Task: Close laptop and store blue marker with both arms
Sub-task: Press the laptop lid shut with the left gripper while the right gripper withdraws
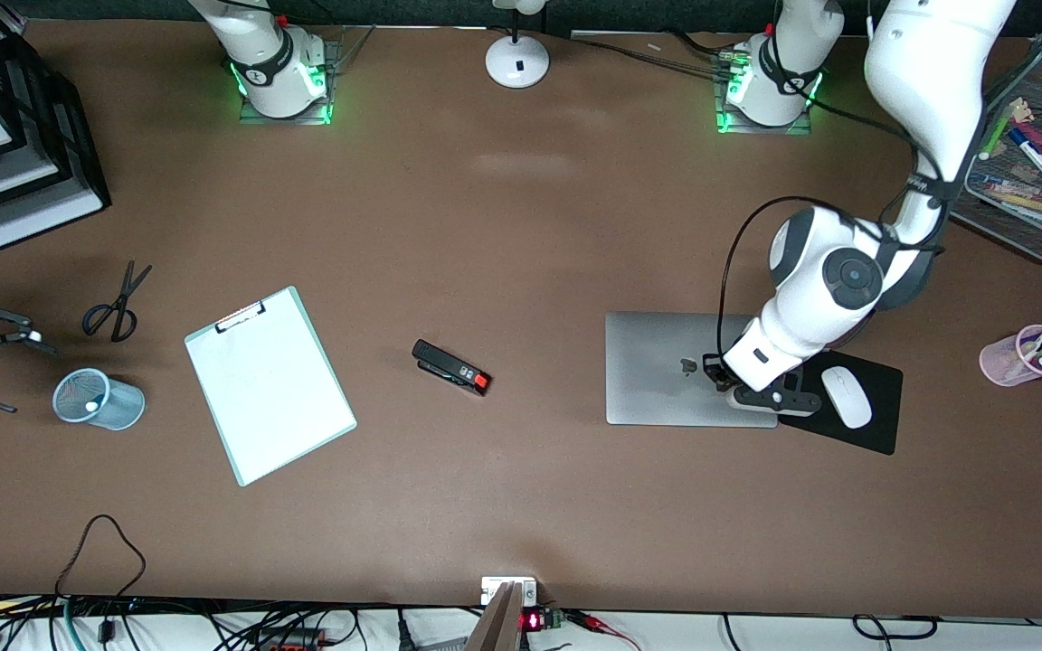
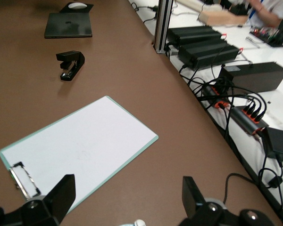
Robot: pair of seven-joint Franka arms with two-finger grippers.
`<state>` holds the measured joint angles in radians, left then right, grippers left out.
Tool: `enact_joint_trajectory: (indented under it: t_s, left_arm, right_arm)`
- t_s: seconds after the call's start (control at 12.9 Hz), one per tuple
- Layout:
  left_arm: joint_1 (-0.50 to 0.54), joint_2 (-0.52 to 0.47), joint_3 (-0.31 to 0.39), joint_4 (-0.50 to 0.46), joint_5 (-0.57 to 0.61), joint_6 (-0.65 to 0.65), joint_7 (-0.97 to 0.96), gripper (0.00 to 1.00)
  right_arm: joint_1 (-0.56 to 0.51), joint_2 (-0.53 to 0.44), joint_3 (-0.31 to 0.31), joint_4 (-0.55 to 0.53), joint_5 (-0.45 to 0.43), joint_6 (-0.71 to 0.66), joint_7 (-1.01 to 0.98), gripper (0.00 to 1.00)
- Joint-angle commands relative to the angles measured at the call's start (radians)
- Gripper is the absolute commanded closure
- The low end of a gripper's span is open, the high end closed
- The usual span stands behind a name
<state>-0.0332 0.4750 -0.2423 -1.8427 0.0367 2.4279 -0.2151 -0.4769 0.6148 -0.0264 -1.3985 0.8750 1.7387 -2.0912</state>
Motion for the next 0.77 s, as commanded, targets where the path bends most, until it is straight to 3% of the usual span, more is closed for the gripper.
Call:
enact_joint_trajectory:
  t_s: [0.0,0.15,0.23,0.31,0.39,0.46,0.7]
  left_arm:
    - [-0.007,-0.07,0.005,-0.006,0.02,-0.119,-0.003,1.0]
    - [-0.007,-0.116,-0.003,0.017,0.02,-0.247,-0.003,1.0]
    - [-0.005,-0.137,-0.005,0.046,0.02,-0.338,-0.001,0.92]
    - [-0.007,-0.142,-0.008,0.087,0.02,-0.427,0.0,0.78]
    - [-0.007,-0.142,-0.011,0.143,0.022,-0.529,0.003,0.47]
    - [-0.007,-0.142,-0.011,0.175,0.02,-0.591,0.005,0.43]
    - [-0.007,-0.174,-0.014,0.195,0.02,-0.638,0.006,0.0]
  right_arm:
    - [0.069,-0.096,-0.003,-0.016,-0.149,-0.005,0.21,0.0]
    - [0.122,-0.162,-0.001,-0.019,-0.287,-0.011,0.447,0.0]
    - [0.156,-0.188,0.0,-0.02,-0.363,-0.025,0.545,0.0]
    - [0.181,-0.205,0.0,-0.02,-0.407,-0.062,0.628,0.0]
    - [0.205,-0.22,-0.001,-0.02,-0.436,-0.079,0.72,0.0]
    - [0.233,-0.234,0.0,-0.02,-0.476,-0.085,0.799,0.0]
    - [0.299,-0.274,0.0,-0.024,-0.551,-0.129,1.046,0.0]
